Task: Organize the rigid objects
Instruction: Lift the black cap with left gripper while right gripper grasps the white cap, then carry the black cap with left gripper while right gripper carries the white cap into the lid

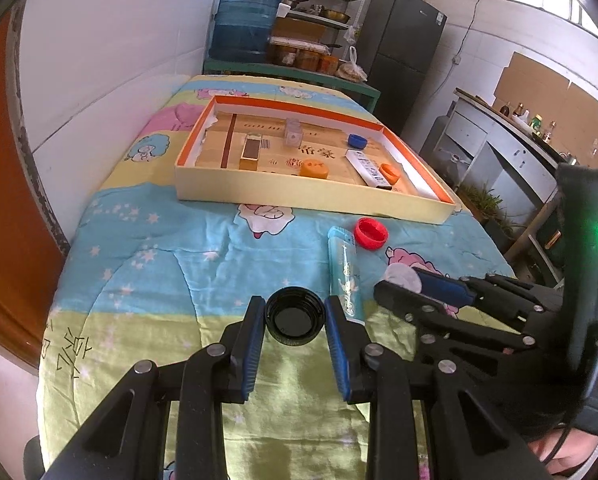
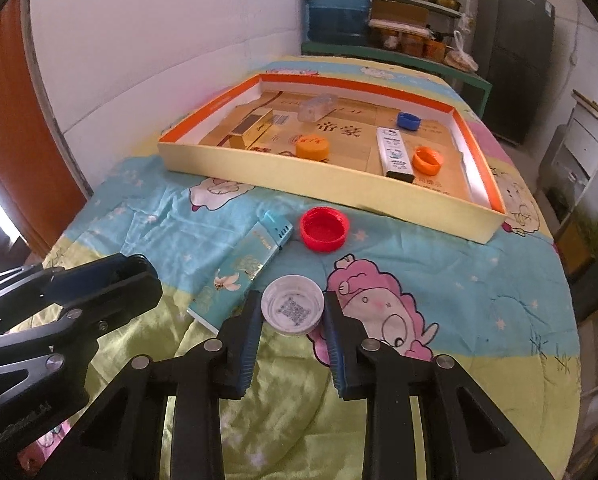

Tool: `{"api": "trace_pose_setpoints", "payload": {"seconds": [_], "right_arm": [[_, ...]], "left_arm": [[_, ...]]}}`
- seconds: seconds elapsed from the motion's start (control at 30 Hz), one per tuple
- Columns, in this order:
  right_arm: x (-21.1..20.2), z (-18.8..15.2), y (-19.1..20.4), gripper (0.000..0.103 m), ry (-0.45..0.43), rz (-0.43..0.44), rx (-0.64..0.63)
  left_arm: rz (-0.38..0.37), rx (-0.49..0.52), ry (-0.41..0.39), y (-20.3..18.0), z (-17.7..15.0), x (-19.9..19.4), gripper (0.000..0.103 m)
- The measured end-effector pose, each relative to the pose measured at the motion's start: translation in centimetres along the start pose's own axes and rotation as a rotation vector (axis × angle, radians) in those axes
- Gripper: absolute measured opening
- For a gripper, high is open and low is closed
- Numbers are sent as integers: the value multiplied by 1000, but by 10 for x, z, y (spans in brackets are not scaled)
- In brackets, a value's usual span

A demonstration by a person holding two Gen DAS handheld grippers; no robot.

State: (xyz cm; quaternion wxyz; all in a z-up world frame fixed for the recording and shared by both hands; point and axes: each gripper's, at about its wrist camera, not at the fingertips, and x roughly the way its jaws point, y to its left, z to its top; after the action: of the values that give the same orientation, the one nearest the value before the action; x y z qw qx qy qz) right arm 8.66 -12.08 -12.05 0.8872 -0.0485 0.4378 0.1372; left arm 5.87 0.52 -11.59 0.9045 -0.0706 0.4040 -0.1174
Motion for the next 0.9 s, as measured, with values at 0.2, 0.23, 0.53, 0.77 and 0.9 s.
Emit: {"api": "trace_pose_setpoints", "payload": {"seconds": [0.2, 0.23, 0.53, 0.77, 0.9], "right_arm": [[-19, 5, -8, 30, -45, -5, 26], [-22, 6, -9, 30, -53, -5, 30], [-48, 23, -12, 30, -115, -7, 27], [-62, 37, -15, 30, -155, -12, 30], [-69, 48, -19, 30, -177, -17, 30]], "left_arm": [[12, 9, -18, -2, 5, -7, 31], [14, 12, -21, -2, 6, -8, 31], [28, 27, -55, -6, 21, -18, 31], [28, 31, -79, -8, 35, -24, 31], [29, 36, -91, -7, 46, -25, 31]]}}
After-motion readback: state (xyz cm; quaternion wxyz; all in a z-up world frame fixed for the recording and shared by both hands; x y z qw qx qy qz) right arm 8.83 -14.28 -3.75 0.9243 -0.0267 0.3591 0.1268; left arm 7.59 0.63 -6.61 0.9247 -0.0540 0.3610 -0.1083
